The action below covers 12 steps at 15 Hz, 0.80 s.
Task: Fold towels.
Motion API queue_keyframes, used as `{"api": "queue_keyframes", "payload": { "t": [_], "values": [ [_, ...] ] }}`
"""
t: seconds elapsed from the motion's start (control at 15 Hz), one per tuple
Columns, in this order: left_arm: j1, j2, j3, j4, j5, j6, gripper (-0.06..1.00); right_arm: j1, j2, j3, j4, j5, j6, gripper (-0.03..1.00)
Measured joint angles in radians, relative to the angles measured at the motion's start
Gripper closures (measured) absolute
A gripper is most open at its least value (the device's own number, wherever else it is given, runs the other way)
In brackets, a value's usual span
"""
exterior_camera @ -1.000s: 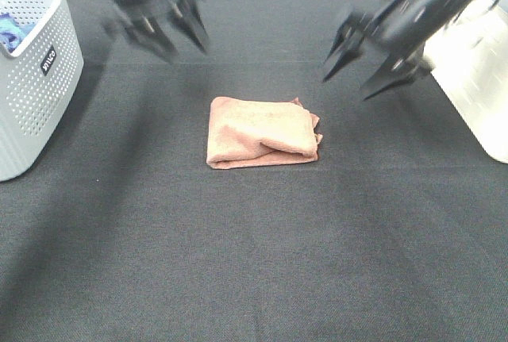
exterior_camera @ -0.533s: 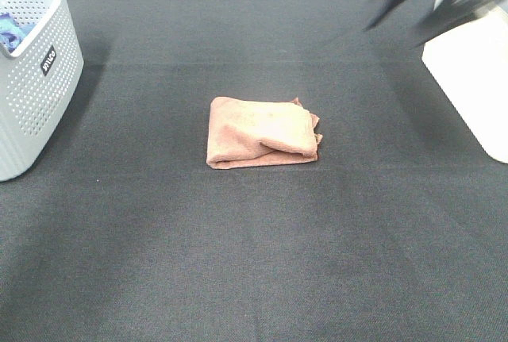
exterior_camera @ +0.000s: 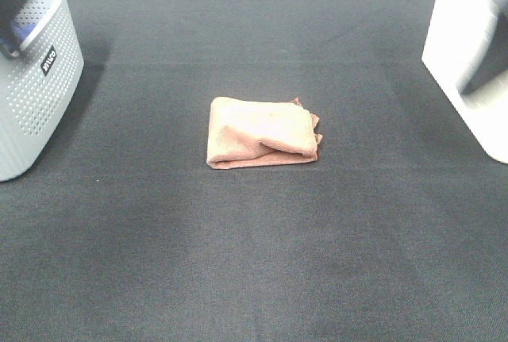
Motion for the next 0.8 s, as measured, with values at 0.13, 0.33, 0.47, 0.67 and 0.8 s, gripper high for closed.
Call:
{"api": "queue_keyframes", "payload": {
  "t": [0.13,0.33,0.47,0.67,0.8],
  "values": [
    [0.000,-0.154,0.177,0.000,-0.019,-0.016,0.36,0.000,-0.133,0.130,-0.004,-0.029,0.001,0.22],
    [0.000,-0.449,0.476,0.000,-0.067,-0.023,0.36,0.000,-0.373,0.329,-0.027,-0.046,0.000,0.22],
    [0.000,-0.520,0.534,-0.002,-0.073,-0.023,0.36,0.000,-0.438,0.373,-0.038,-0.047,-0.003,0.22],
    [0.000,-0.767,0.658,-0.015,-0.073,-0.006,0.36,0.000,-0.631,0.470,-0.065,-0.053,-0.020,0.22],
    [0.000,-0.911,0.678,-0.018,-0.095,0.055,0.36,0.000,-0.773,0.519,-0.067,-0.056,-0.055,0.22]
  ]
}}
